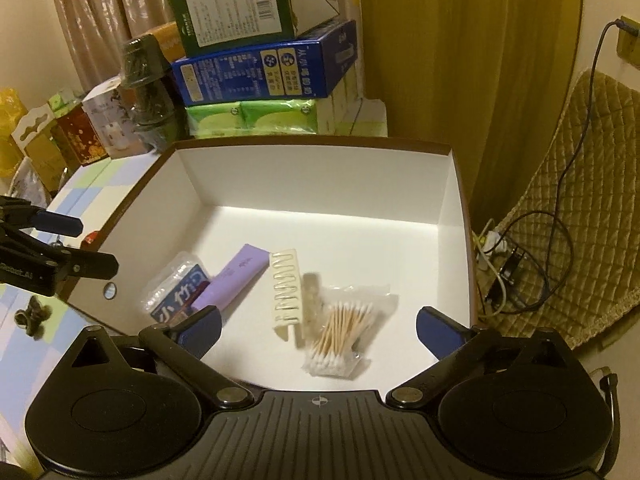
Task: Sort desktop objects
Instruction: 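Withdraw both open tools from the brown box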
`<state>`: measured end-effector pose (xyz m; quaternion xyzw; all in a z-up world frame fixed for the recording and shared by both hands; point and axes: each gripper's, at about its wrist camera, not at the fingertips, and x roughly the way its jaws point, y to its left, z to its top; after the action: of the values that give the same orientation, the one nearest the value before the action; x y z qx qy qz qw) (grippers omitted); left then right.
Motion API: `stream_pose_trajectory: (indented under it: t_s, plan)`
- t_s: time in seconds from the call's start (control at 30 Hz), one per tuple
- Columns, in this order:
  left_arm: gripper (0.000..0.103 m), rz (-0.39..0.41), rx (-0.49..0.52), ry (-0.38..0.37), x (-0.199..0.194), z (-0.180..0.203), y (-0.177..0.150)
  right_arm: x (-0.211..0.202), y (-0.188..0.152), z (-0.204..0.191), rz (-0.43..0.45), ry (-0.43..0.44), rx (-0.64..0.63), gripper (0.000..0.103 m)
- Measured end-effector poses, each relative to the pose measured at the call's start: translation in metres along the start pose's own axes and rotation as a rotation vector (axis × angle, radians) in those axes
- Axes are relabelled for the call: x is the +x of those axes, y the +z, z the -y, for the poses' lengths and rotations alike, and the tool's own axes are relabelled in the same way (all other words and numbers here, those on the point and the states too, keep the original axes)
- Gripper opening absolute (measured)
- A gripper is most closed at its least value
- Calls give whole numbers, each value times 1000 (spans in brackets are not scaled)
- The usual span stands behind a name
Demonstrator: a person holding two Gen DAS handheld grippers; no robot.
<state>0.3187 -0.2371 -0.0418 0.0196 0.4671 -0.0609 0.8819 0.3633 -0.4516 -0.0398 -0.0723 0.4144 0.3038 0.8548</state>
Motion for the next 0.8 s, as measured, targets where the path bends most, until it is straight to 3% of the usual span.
stream_pose_trajectory:
  t_s: [0.8]
  plan:
    - [92,73,-134,60,-83,-32,-72,-38,-28,-57,35,60,8,101]
